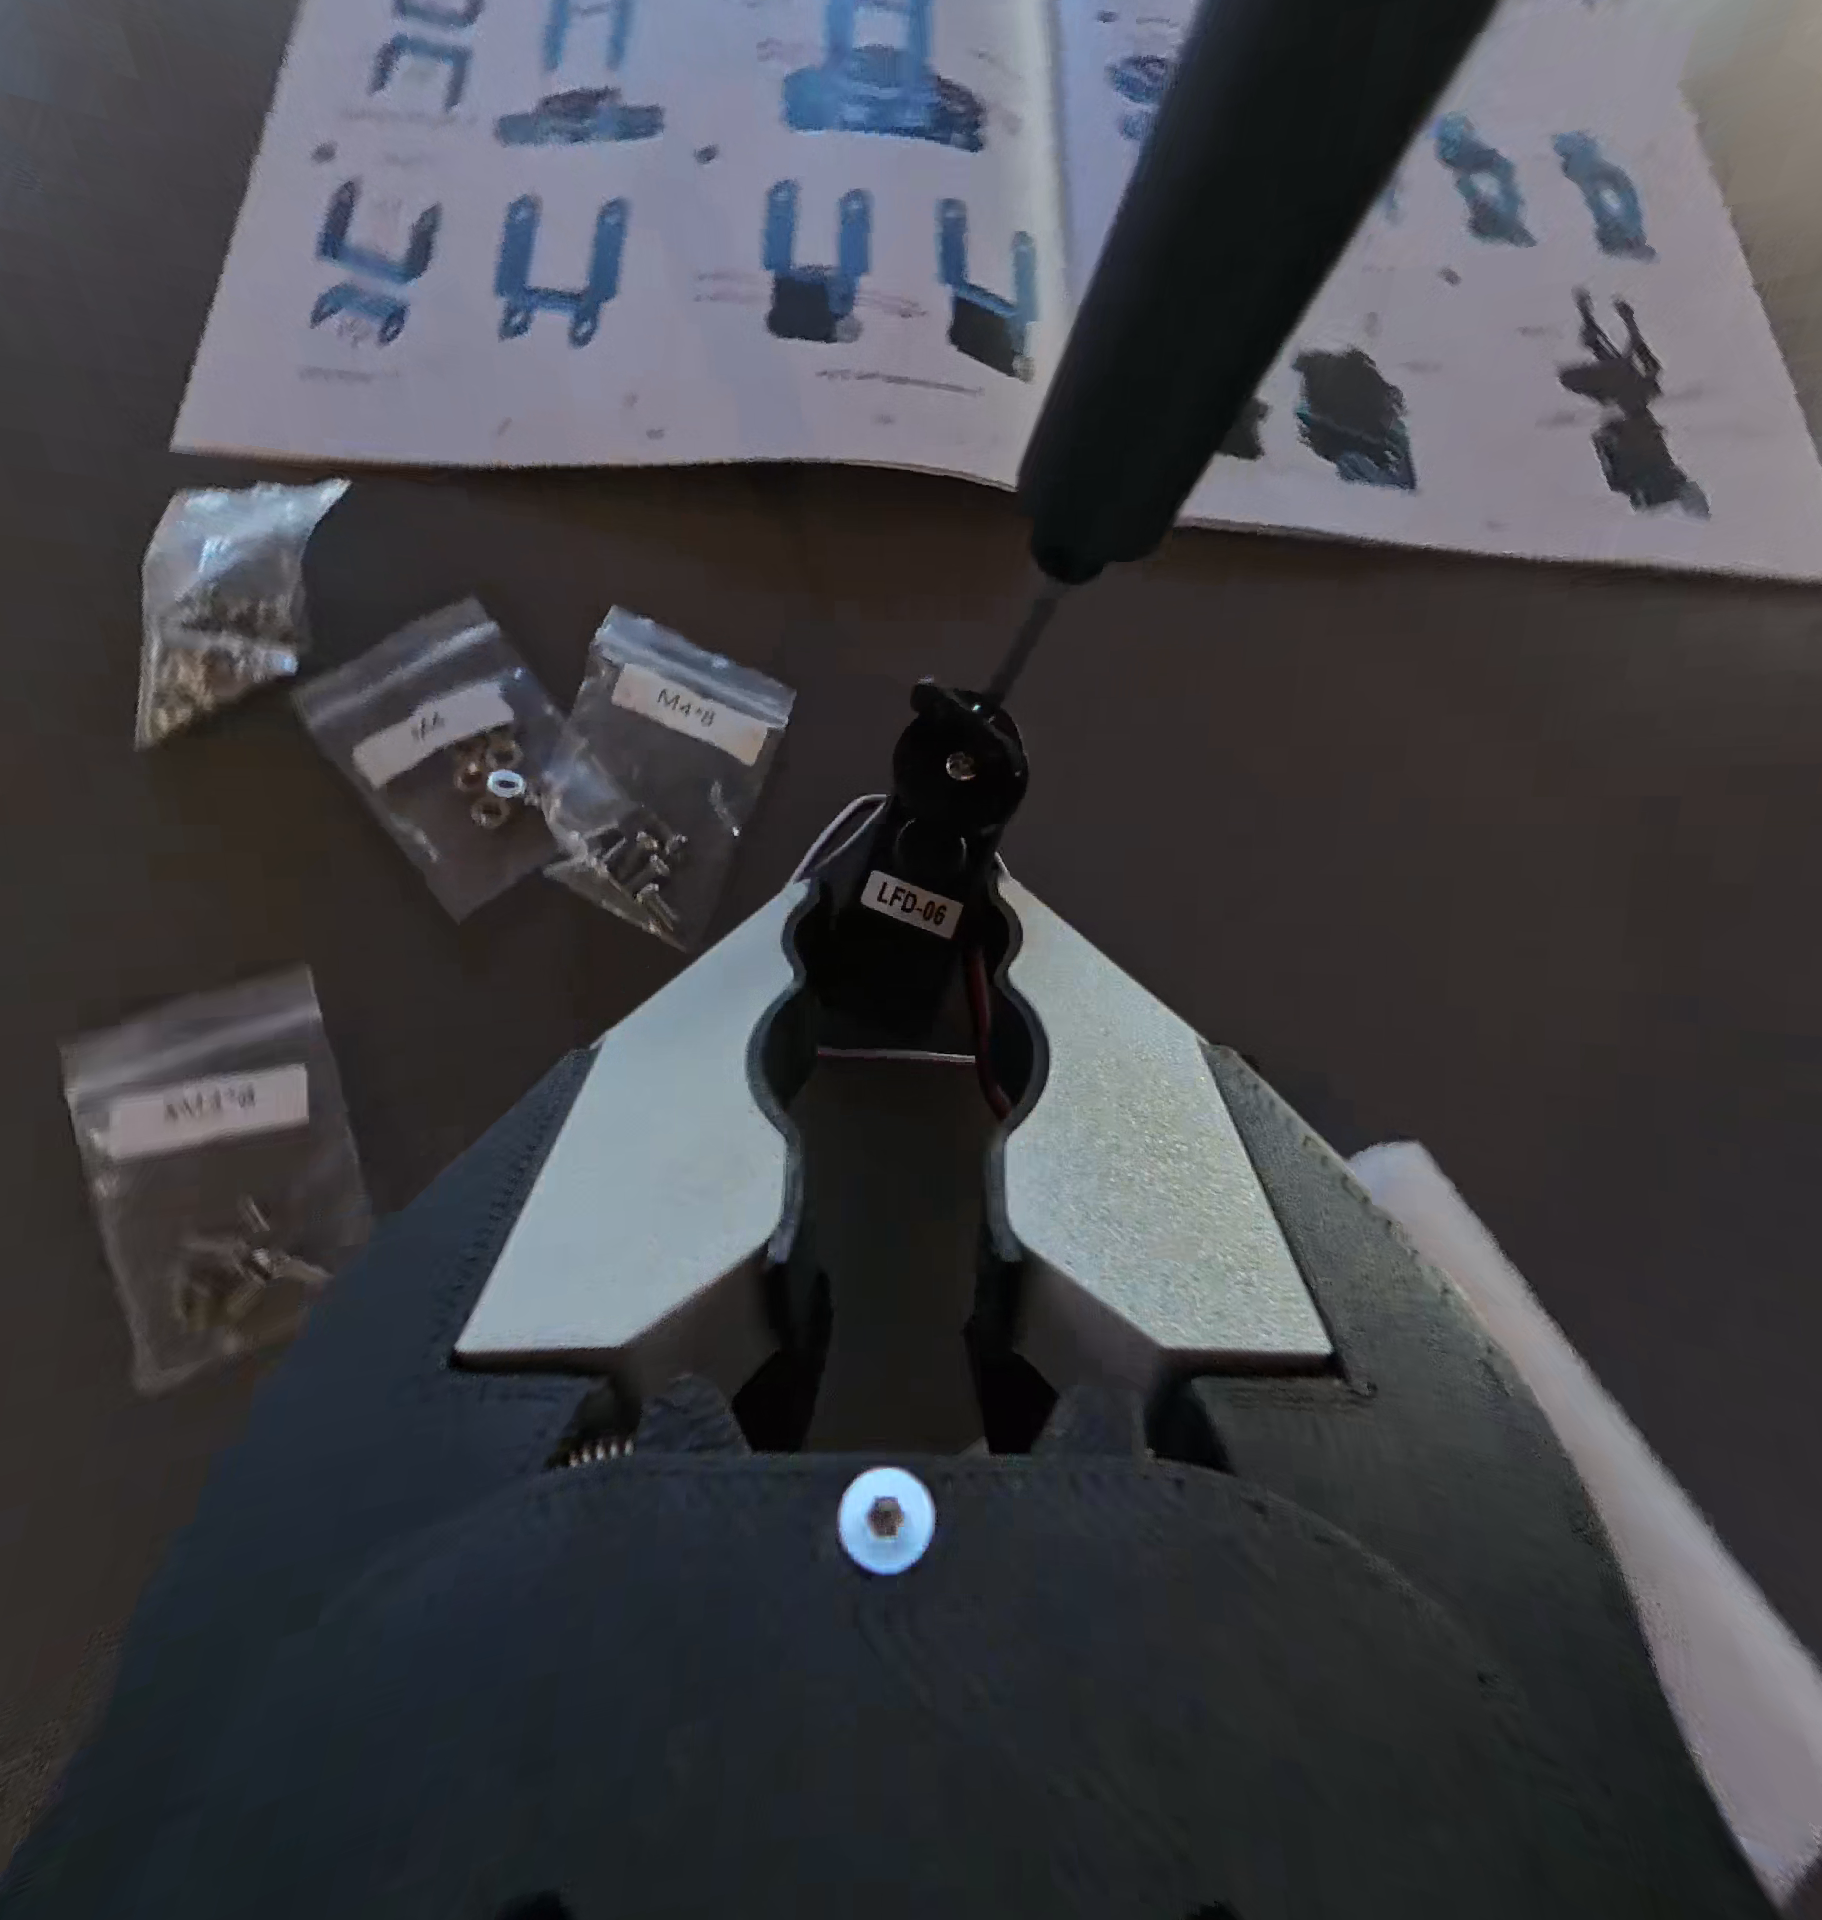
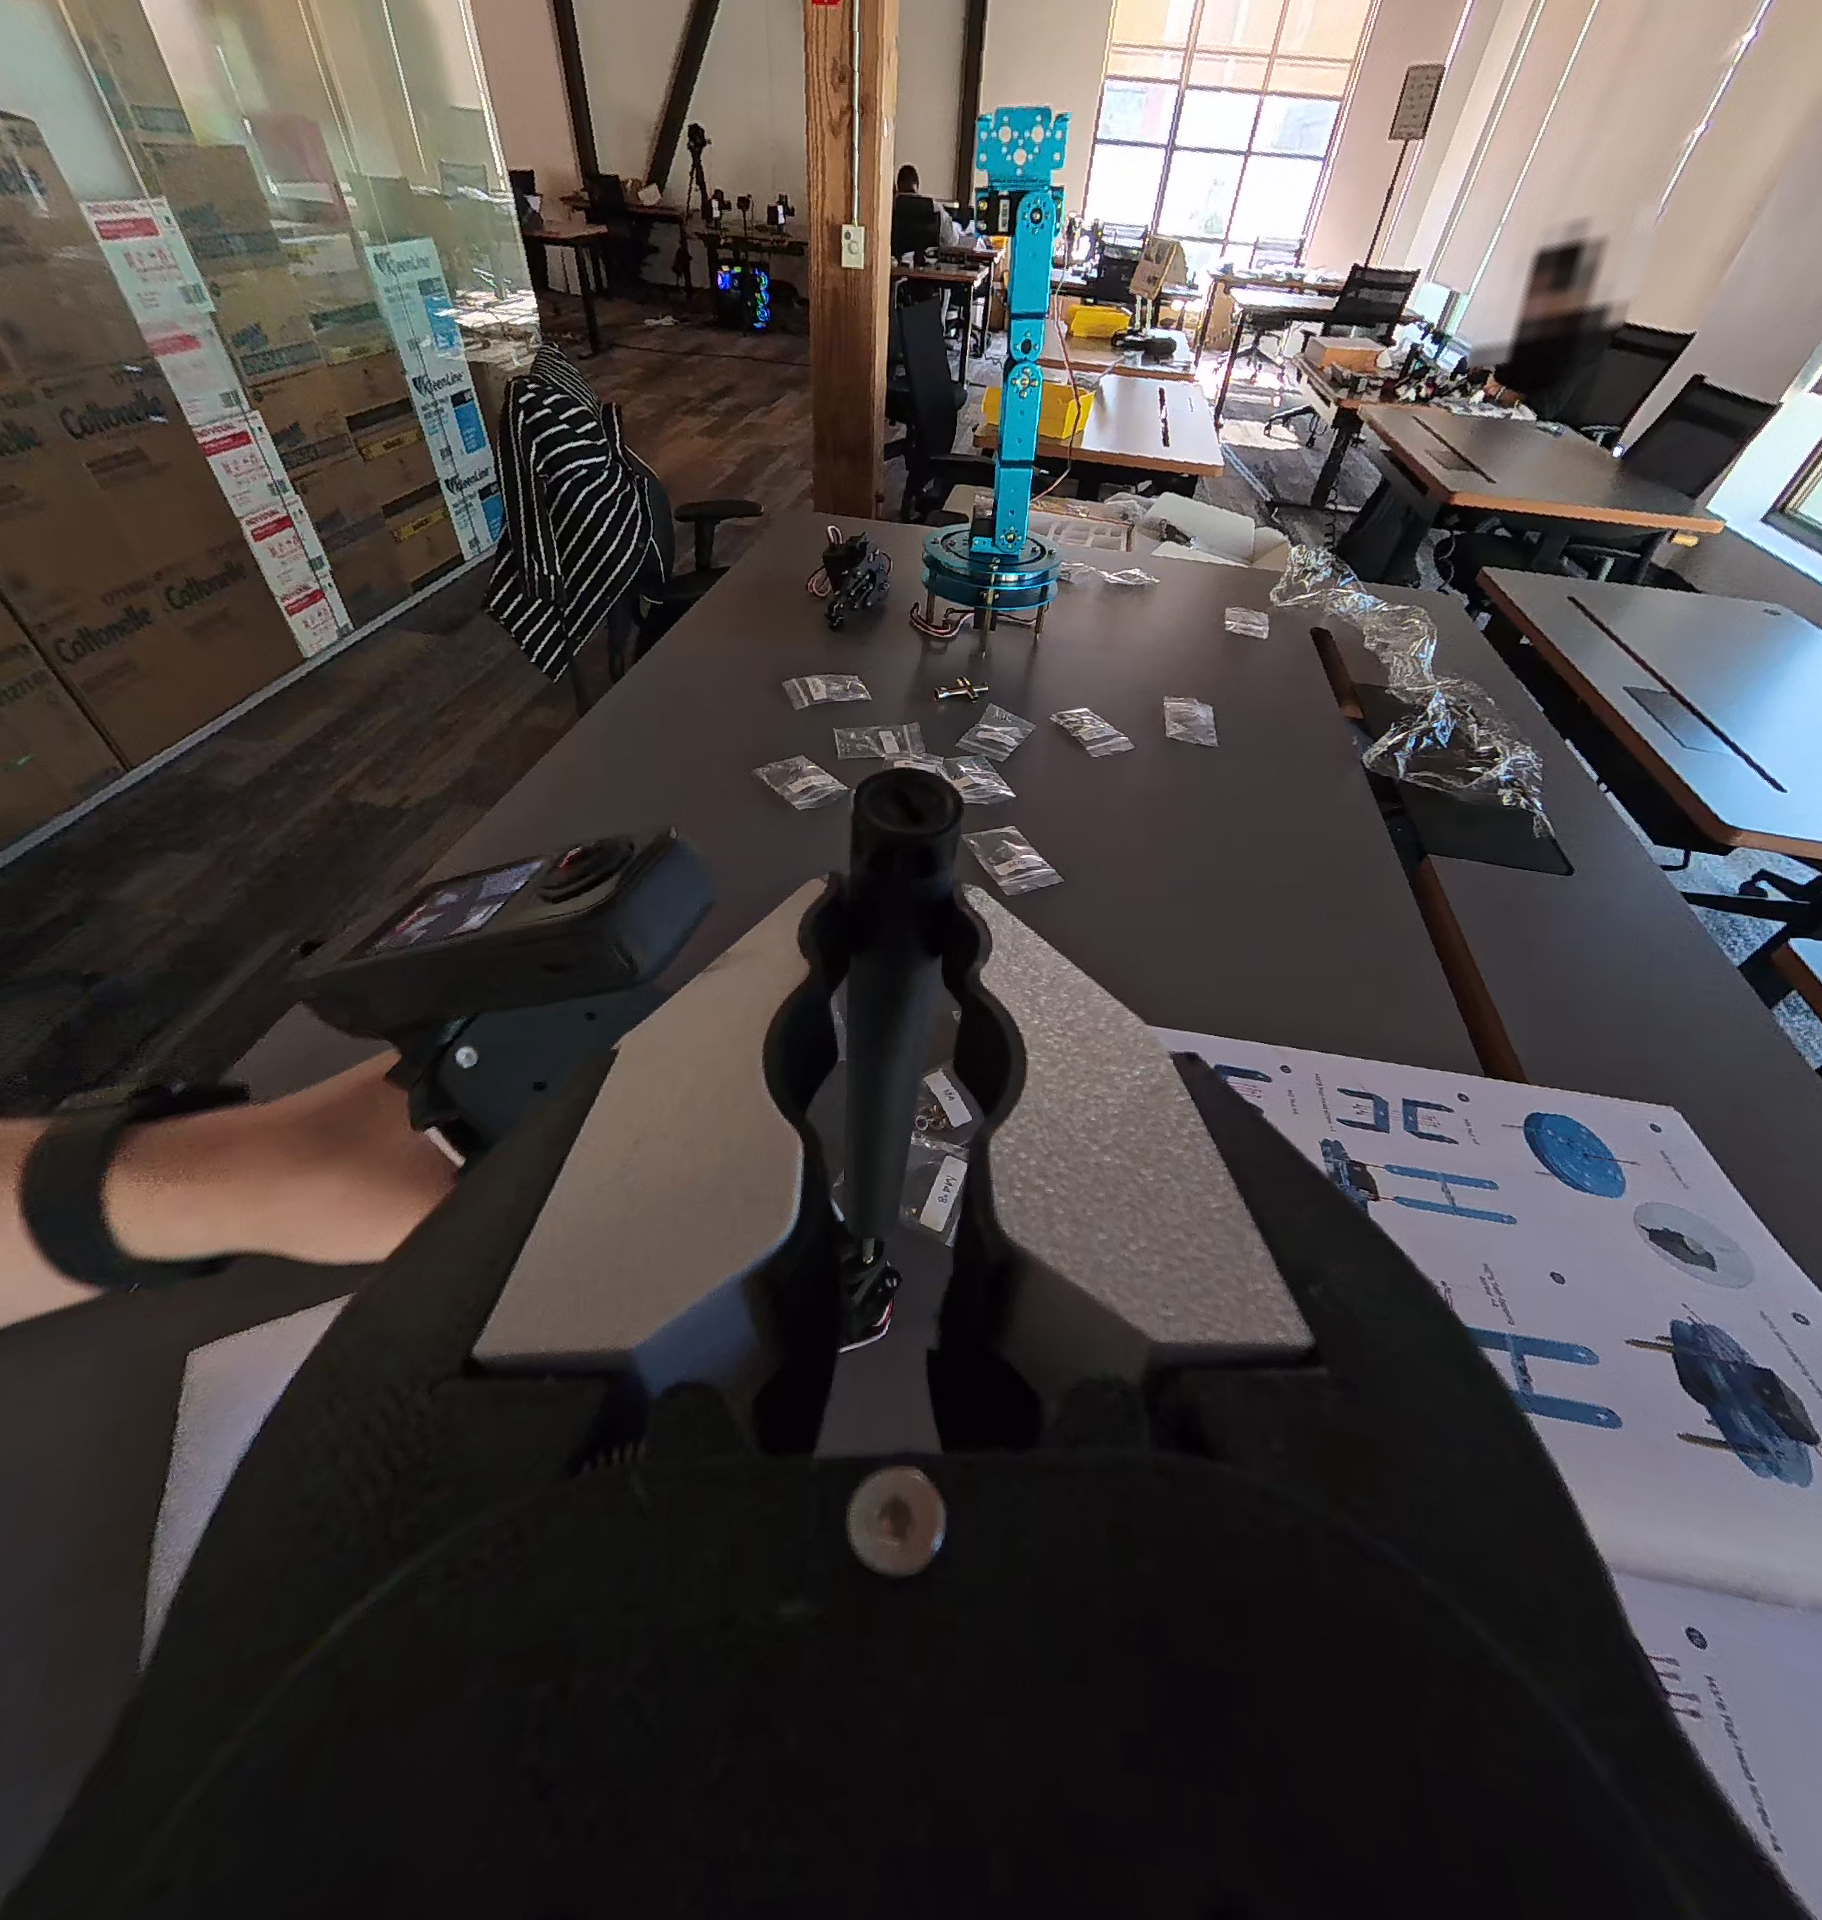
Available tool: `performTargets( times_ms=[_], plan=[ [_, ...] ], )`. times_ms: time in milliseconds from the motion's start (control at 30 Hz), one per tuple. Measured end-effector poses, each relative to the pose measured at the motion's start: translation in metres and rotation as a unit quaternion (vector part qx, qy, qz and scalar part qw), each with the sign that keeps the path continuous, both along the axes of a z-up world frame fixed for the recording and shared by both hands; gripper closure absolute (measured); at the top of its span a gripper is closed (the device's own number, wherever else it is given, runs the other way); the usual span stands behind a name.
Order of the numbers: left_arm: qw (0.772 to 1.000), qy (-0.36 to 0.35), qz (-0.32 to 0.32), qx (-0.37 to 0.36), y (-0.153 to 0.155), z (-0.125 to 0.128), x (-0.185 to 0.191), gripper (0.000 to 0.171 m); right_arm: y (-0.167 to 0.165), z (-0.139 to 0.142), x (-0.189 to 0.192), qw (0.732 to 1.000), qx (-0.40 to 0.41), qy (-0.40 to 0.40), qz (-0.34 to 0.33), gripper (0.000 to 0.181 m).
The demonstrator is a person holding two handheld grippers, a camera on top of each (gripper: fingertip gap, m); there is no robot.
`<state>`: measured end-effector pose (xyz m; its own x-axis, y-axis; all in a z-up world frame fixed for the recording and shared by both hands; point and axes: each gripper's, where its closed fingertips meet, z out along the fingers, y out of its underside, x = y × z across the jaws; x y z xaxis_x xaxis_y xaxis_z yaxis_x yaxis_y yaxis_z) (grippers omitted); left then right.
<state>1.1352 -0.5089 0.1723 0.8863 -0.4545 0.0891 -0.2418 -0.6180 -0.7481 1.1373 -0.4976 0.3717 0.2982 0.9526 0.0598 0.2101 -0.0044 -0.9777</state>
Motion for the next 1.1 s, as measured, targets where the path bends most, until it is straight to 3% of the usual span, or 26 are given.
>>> performTargets(
  times_ms=[100, 200, 333, 467, 600, 767, 967, 1100],
  plan=[
    [0.998, 0.020, 0.055, 0.023, 0.000, 0.000, 0.002, 0.142, -0.003, 0.000, 0.003, 1.000, 0.006, 0.005, 0.001, 0.165],
    [0.997, 0.056, 0.044, 0.008, -0.010, -0.006, -0.001, 0.138, -0.004, 0.000, 0.005, 1.000, 0.003, 0.006, 0.008, 0.165],
    [0.999, -0.003, 0.036, -0.015, -0.018, -0.006, -0.001, 0.136, -0.005, 0.000, 0.006, 1.000, 0.004, 0.006, 0.017, 0.165],
    [0.999, 0.028, 0.034, 0.013, -0.016, -0.008, 0.000, 0.135, -0.007, 0.000, 0.008, 1.000, 0.004, 0.012, 0.023, 0.165],
    [0.996, 0.052, 0.050, 0.044, -0.010, -0.005, -0.004, 0.148, -0.006, 0.000, 0.009, 0.999, 0.001, 0.010, 0.030, 0.165],
    [0.995, 0.066, 0.055, 0.040, -0.011, -0.006, -0.004, 0.149, -0.008, 0.000, 0.007, 0.999, -0.005, 0.008, 0.041, 0.165],
    [0.991, 0.062, 0.111, 0.031, -0.014, -0.007, -0.003, 0.149, -0.010, 0.000, 0.003, 1.000, 0.006, 0.004, 0.026, 0.165],
    [0.995, 0.059, 0.073, 0.033, -0.020, -0.007, 0.006, 0.149, -0.015, 0.001, 0.002, 1.000, 0.012, 0.001, 0.024, 0.165]
  ],
)
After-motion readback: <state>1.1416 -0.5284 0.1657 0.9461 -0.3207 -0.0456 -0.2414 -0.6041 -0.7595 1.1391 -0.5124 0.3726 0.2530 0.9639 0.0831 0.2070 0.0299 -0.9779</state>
